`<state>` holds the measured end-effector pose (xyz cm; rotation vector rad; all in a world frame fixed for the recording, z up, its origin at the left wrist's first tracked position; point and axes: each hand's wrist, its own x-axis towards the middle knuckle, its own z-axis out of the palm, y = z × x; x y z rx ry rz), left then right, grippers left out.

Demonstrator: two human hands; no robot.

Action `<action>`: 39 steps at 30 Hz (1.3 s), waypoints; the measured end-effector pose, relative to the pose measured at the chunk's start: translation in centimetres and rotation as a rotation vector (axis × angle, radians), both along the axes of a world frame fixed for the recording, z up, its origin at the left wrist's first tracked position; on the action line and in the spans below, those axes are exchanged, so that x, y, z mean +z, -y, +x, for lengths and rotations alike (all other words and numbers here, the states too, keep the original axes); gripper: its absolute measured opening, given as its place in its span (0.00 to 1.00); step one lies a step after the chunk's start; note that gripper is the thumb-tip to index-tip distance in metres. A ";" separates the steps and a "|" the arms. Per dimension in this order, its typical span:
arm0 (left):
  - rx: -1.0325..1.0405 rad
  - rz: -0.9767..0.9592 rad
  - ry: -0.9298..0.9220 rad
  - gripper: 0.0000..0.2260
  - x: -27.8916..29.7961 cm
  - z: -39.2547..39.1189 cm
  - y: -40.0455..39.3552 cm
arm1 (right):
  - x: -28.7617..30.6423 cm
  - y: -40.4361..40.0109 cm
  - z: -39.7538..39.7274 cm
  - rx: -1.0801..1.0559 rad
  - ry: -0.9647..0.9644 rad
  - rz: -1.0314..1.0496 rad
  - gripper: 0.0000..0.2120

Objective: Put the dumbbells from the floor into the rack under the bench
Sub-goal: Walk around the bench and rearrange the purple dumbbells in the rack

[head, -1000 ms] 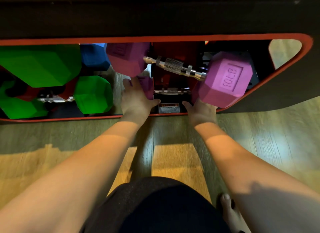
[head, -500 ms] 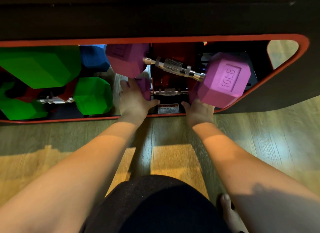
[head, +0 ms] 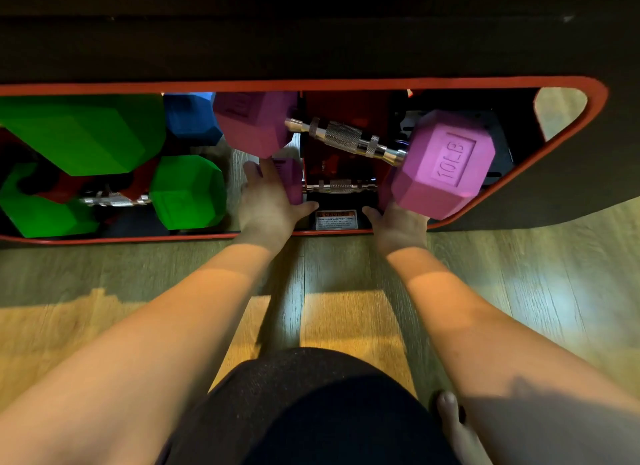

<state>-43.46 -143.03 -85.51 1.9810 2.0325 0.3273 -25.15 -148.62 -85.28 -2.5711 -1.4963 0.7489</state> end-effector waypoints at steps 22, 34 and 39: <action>0.024 0.125 0.655 0.47 1.9 -2.4 0.9 | -1.7 2.2 0.8 -0.442 -0.382 0.591 0.44; 0.092 0.325 0.853 0.60 5.5 -0.5 0.8 | 5.1 5.1 -1.7 -0.421 -0.713 0.977 0.51; 0.098 0.322 0.876 0.57 5.8 -0.2 0.3 | 6.4 5.3 -1.8 -0.416 -0.726 1.020 0.46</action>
